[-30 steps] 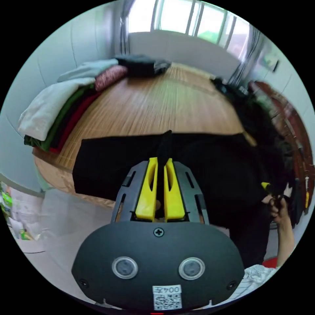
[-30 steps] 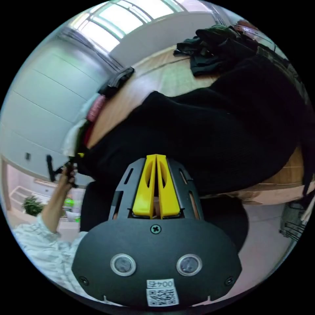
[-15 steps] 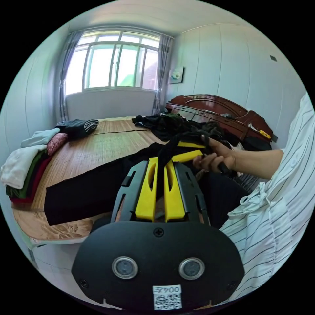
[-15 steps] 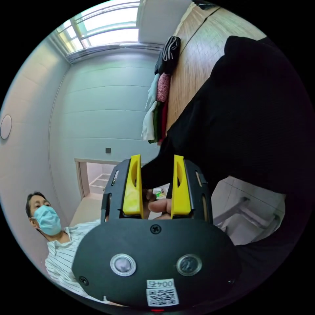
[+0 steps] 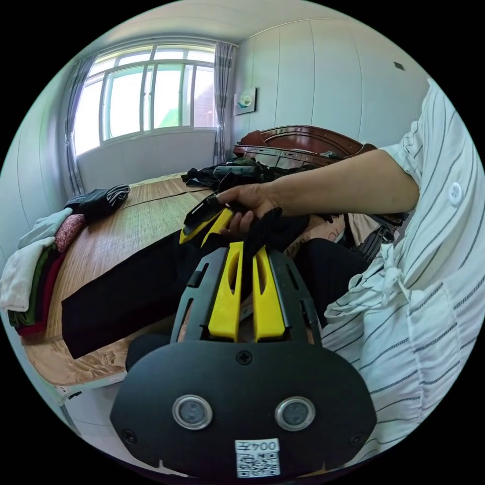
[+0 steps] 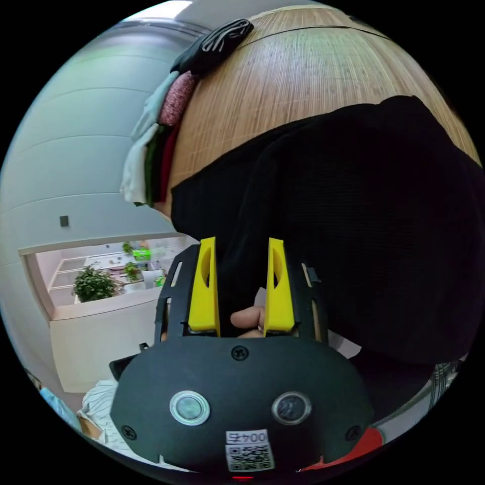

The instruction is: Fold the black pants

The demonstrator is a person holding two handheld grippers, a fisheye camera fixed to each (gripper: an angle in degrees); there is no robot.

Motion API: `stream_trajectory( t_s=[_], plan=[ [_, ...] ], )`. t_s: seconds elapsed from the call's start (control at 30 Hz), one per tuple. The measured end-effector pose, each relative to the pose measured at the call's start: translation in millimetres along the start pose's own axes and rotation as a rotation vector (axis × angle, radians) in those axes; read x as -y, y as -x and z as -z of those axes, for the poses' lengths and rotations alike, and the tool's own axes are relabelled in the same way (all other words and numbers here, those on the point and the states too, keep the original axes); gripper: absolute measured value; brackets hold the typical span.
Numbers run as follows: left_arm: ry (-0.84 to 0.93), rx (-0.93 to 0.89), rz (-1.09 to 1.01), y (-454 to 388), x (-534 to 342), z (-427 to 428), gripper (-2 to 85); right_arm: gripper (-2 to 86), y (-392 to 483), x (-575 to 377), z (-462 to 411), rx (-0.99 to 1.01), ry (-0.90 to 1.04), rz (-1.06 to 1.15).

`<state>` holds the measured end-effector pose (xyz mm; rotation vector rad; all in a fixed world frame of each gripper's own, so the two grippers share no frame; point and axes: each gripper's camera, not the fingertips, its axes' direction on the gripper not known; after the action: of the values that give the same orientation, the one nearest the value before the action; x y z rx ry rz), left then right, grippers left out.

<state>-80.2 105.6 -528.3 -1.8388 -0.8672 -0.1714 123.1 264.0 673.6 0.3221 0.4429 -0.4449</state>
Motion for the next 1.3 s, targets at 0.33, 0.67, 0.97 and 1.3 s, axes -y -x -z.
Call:
stream_trajectory(
  t_s=[0.33,0.67,0.97,1.3],
  plan=[
    [-0.054,0.161,0.144,64.4,49.1,58.6,0.7,2.7,62.9,55.3,-41.5,-0.037,0.024,0.029],
    [-0.331,0.249,0.383,180.8,127.6,178.5,1.1,3.1,147.3,41.3,-8.0,0.155,-0.479,0.037],
    [-0.349,0.061,1.0,265.9,83.1,175.4,2.6,8.7,144.4,97.0,-113.0,0.229,-0.288,-0.15],
    [-0.538,-0.206,1.31,230.8,73.8,245.6,2.8,7.6,161.0,39.7,-61.5,0.124,-0.257,-0.099]
  ],
)
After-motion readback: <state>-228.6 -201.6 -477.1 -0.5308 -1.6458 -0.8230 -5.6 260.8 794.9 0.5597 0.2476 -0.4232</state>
